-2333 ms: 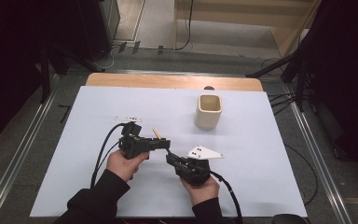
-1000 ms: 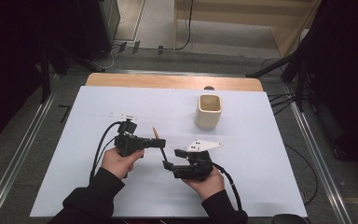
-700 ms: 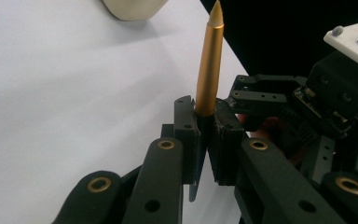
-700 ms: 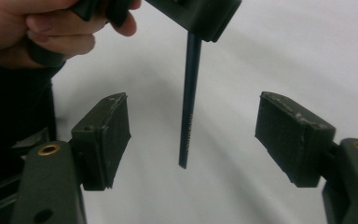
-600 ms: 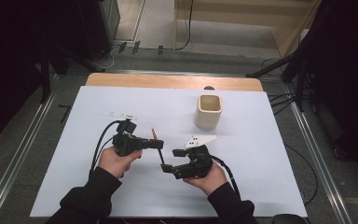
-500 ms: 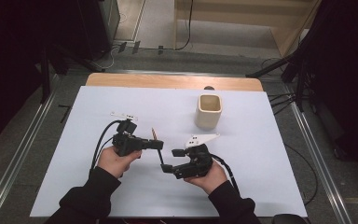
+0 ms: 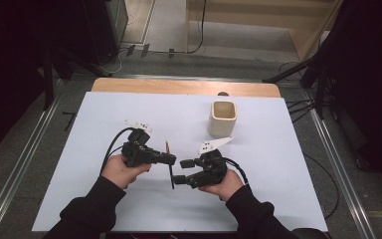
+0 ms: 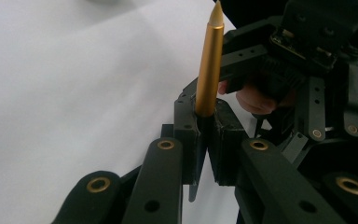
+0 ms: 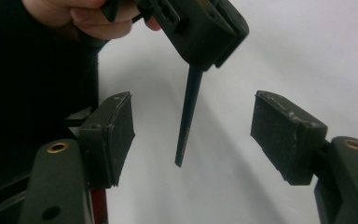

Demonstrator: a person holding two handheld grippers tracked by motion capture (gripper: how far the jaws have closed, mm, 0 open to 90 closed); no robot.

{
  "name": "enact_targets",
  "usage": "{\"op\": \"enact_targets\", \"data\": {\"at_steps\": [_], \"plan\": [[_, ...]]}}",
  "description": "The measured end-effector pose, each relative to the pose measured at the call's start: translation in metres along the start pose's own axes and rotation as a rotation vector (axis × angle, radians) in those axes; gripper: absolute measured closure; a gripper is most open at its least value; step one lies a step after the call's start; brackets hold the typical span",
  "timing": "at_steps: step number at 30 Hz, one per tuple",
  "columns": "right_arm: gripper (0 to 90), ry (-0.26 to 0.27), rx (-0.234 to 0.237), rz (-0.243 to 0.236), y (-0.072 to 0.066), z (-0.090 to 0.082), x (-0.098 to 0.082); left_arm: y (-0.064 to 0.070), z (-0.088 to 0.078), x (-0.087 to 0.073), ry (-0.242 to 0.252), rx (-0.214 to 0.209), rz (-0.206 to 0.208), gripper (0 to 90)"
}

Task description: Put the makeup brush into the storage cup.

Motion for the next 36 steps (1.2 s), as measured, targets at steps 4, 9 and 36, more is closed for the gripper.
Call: {"op": "enact_targets", "data": {"at_steps": [4, 9, 36], "plan": [[32.8, -0.005, 0.032, 0.021, 0.0, 0.002, -0.002, 0.003, 0.001, 0.001, -0.016, -0.046, 0.042, 83.2], [36.1, 0.008, 0.069, 0.045, -0.001, 0.004, -0.003, 0.005, 0.001, 0.002, -0.023, -0.114, 0.068, 83.2], [69.5, 0.065, 0.1, 0.104, -0.001, 0.01, -0.009, 0.005, 0.004, 0.002, -0.031, -0.154, 0.08, 82.9]]}}
Point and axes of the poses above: each handheld gripper's, and its own axes: z roughly forward along the jaws, x roughly out of its top, y roughly to its right, the point moved 5 cm from there along z, roughly forward along the jaws, and after that the axes turned 12 degrees about y, right-handed, at the moved point
